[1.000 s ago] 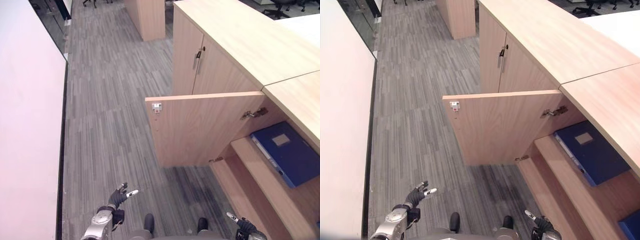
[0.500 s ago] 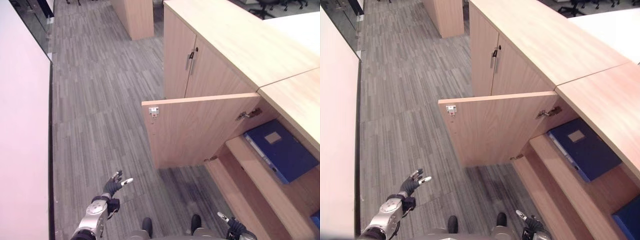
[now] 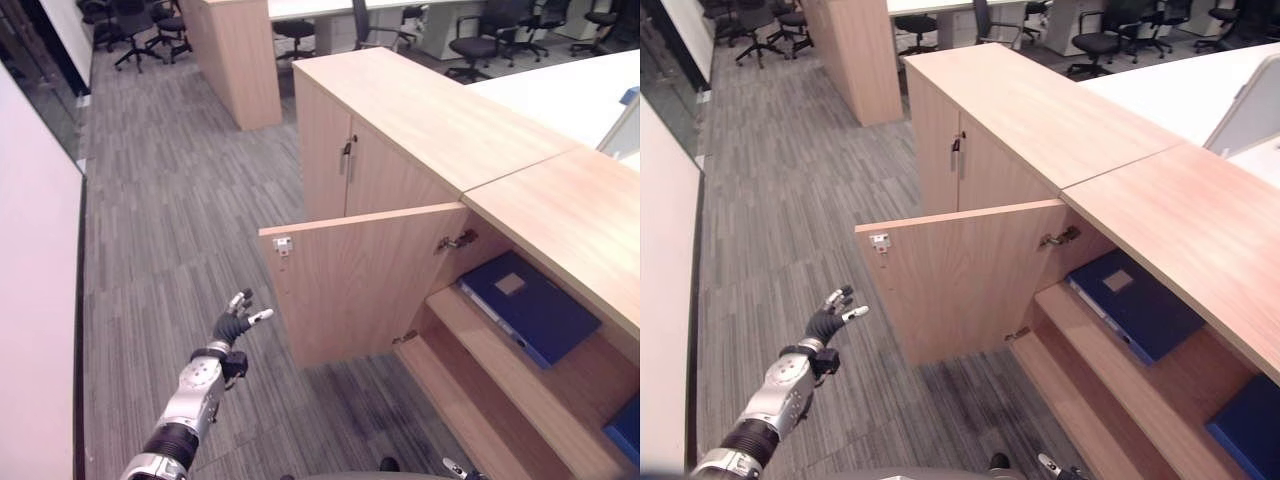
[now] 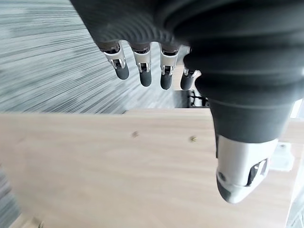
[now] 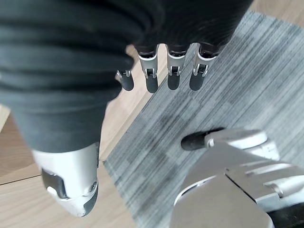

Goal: Put the empty folder in the office cabinet

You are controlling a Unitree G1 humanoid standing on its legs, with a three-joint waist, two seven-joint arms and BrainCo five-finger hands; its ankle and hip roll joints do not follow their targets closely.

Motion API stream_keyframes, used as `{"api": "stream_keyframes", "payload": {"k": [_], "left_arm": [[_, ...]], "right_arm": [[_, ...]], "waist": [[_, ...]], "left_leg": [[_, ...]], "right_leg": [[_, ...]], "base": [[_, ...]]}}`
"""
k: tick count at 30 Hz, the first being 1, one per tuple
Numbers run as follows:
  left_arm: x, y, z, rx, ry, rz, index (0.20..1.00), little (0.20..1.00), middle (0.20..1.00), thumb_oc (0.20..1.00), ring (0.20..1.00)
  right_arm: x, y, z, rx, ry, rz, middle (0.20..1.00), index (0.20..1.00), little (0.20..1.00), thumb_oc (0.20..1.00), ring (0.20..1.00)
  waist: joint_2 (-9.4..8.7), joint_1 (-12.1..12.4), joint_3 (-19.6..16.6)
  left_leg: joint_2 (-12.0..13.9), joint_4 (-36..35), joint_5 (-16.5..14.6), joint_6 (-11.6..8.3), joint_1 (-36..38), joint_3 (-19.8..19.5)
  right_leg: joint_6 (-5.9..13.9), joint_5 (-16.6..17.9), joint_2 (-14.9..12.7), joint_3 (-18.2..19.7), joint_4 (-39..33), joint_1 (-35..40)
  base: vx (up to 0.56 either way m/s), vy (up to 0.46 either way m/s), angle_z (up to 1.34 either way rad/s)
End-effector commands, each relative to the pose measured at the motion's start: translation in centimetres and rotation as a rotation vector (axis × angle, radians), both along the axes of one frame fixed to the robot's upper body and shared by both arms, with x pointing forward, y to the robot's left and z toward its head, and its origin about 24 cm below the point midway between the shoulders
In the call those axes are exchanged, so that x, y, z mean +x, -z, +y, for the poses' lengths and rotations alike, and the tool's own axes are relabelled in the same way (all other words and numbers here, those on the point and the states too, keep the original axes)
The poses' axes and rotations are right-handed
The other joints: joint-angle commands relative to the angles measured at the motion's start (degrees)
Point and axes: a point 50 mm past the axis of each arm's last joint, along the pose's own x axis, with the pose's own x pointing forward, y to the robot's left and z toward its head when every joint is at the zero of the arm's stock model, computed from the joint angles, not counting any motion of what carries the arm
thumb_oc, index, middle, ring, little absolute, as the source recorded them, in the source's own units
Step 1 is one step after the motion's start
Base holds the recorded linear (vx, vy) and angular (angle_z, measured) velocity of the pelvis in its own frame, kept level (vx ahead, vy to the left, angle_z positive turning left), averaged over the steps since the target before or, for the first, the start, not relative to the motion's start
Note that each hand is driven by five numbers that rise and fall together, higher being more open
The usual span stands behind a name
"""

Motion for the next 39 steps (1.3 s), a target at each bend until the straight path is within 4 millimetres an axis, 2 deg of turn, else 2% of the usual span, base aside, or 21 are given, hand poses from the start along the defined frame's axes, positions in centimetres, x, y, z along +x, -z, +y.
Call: {"api": "stream_keyframes", "payload": {"k": [1, 4, 7, 10, 15, 16, 17, 20, 22, 23, 26, 32, 33, 36, 39], "left_arm": [[4.1, -5.0, 2.6, 0.046, -0.085, -0.179, 1.000, 1.000, 1.000, 1.000, 1.000], [5.6, -7.5, 4.2, 0.092, -0.120, -0.236, 1.000, 1.000, 1.000, 1.000, 1.000], [6.2, -8.7, 4.7, 0.107, -0.133, -0.262, 1.000, 1.000, 1.000, 1.000, 1.000], [7.3, -10.8, 4.8, 0.111, -0.131, -0.319, 1.000, 1.000, 1.000, 1.000, 1.000], [8.4, -12.0, 4.2, 0.103, -0.116, -0.341, 1.000, 1.000, 1.000, 1.000, 1.000], [8.4, -12.0, 4.2, 0.103, -0.116, -0.341, 1.000, 1.000, 1.000, 1.000, 1.000], [8.6, -11.5, 3.3, 0.091, -0.095, -0.327, 1.000, 1.000, 1.000, 1.000, 1.000], [8.6, -11.2, 3.1, 0.083, -0.093, -0.320, 1.000, 1.000, 1.000, 1.000, 1.000], [8.5, -10.2, 2.5, 0.064, -0.088, -0.289, 1.000, 1.000, 1.000, 1.000, 1.000], [8.2, -8.6, 1.4, 0.029, -0.081, -0.245, 1.000, 1.000, 1.000, 1.000, 1.000], [7.9, -7.6, 0.8, 0.013, -0.067, -0.217, 1.000, 1.000, 1.000, 1.000, 1.000], [7.5, -6.4, 0.0, -0.004, -0.053, -0.177, 1.000, 1.000, 1.000, 1.000, 1.000], [7.4, -6.0, -0.7, -0.022, -0.033, -0.170, 1.000, 1.000, 1.000, 1.000, 1.000], [7.2, -5.6, -1.2, -0.013, -0.001, -0.162, 1.000, 1.000, 1.000, 1.000, 1.000], [6.7, -5.4, -2.4, 0.076, 0.128, -0.155, 1.000, 1.000, 1.000, 1.000, 1.000]], "right_arm": [[1.5, -0.4, -0.6, -0.015, -0.040, -0.039, 1.000, 1.000, 1.000, 1.000, 1.000], [1.5, -0.5, -1.0, -0.022, -0.054, -0.038, 1.000, 1.000, 1.000, 1.000, 1.000], [1.4, -0.5, -1.2, -0.028, -0.058, -0.034, 1.000, 1.000, 1.000, 1.000, 1.000], [1.3, -0.6, -1.7, -0.037, -0.053, -0.033, 1.000, 1.000, 1.000, 1.000, 1.000], [1.5, -0.7, -1.6, -0.029, -0.065, -0.041, 1.000, 1.000, 1.000, 1.000, 1.000], [1.5, -0.7, -1.6, -0.029, -0.065, -0.041, 1.000, 1.000, 1.000, 1.000, 1.000], [1.6, -0.6, -1.3, -0.021, -0.070, -0.042, 1.000, 1.000, 1.000, 1.000, 1.000], [1.7, -0.6, -1.1, -0.018, -0.073, -0.043, 1.000, 1.000, 1.000, 1.000, 1.000], [2.0, -0.5, -0.9, -0.013, -0.076, -0.050, 1.000, 1.000, 1.000, 1.000, 1.000], [2.2, -0.5, -0.6, -0.009, -0.080, -0.058, 1.000, 1.000, 1.000, 1.000, 1.000], [2.4, -0.5, -0.6, -0.010, -0.079, -0.061, 1.000, 1.000, 1.000, 1.000, 1.000], [2.3, -0.5, -0.5, -0.006, -0.077, -0.055, 1.000, 1.000, 1.000, 1.000, 1.000], [2.4, -0.5, -0.5, -0.003, -0.071, -0.058, 1.000, 1.000, 1.000, 1.000, 1.000], [2.4, -0.5, -0.4, 0.002, -0.066, -0.064, 1.000, 1.000, 1.000, 1.000, 1.000], [2.4, -0.5, -0.2, 0.015, -0.060, -0.073, 1.000, 1.000, 1.000, 1.000, 1.000]], "waist": [[0.56, -1.01, 0.67], [0.67, -1.79, 0.37], [0.62, -2.23, 0.28], [0.53, -2.87, 0.14], [0.26, -3.49, 0.19], [0.26, -3.47, 0.19], [0.13, -3.66, 0.21], [0.06, -3.68, 0.25], [-0.14, -3.87, 0.34], [-0.45, -4.07, 0.53], [-0.70, -4.13, 0.69], [-1.32, -4.21, 0.86], [-1.73, -4.22, 1.17], [-1.96, -4.14, 1.36], [-2.11, -4.12, 1.76]], "left_leg": [[1.14, 0.71, -3.85, -2.00, 1.10, -1.50], [1.42, 0.71, -3.76, -2.20, 1.18, -0.45], [1.46, 0.71, -3.80, -2.26, 1.25, -0.07], [1.54, 0.71, -3.96, -2.31, 1.47, 0.38], [1.70, 0.71, -3.87, -2.38, 1.32, 0.87], [1.70, 0.71, -3.87, -2.38, 1.32, 0.87], [1.66, 0.71, -3.95, -2.27, 1.36, 0.99], [1.65, 0.71, -3.99, -2.25, 1.39, 1.12], [1.65, 0.71, -4.11, -2.21, 1.54, 1.38], [1.61, 0.71, -4.24, -2.04, 1.64, 1.78], [1.59, 0.71, -4.35, -1.92, 1.68, 1.97], [1.55, 0.71, -4.61, -1.72, 1.82, 2.42], [1.49, 0.71, -4.71, -1.54, 1.78, 2.46], [1.33, 0.71, -4.81, -1.34, 1.68, 2.64], [0.98, 0.71, -5.01, -0.99, 1.60, 2.76]], "right_leg": [[4.77, -3.86, -2.12, -0.83, 1.55, 3.64], [5.03, -3.50, -2.00, -0.42, 1.47, 3.16], [5.15, -3.44, -2.03, -0.17, 1.52, 3.05], [5.29, -3.40, -2.02, 0.10, 1.72, 2.89], [5.50, -3.26, -2.09, 0.33, 2.06, 2.40], [5.50, -3.26, -2.09, 0.34, 2.07, 2.39], [5.56, -3.19, -2.15, 0.50, 2.26, 2.17], [5.59, -3.20, -2.15, 0.58, 2.31, 2.15], [5.69, -3.14, -2.26, 0.74, 2.47, 2.03], [5.77, -3.06, -2.37, 0.91, 2.84, 1.63], [5.86, -3.03, -2.40, 1.10, 3.22, 1.31], [6.07, -2.93, -2.53, 1.39, 3.59, 1.00], [6.28, -2.83, -2.61, 1.41, 4.10, 0.57], [6.49, -2.69, -2.79, 1.51, 4.43, 0.24], [6.93, -2.20, -3.35, 1.51, 4.84, -0.24]], "base": [[0.01, -0.014, -0.04], [0.01, -0.009, -0.15], [0.01, 0.000, -0.09], [0.01, 0.009, -0.05], [-0.01, 0.008, -0.10], [0.00, 0.016, -0.06], [0.00, 0.012, -0.04], [0.00, 0.000, 0.00], [0.01, 0.018, -0.01], [0.00, 0.000, 0.00], [0.00, 0.014, -0.03], [0.01, 0.022, -0.08], [-0.01, 0.047, -0.03], [-0.02, 0.050, -0.01], [-0.03, 0.065, -0.01]]}}
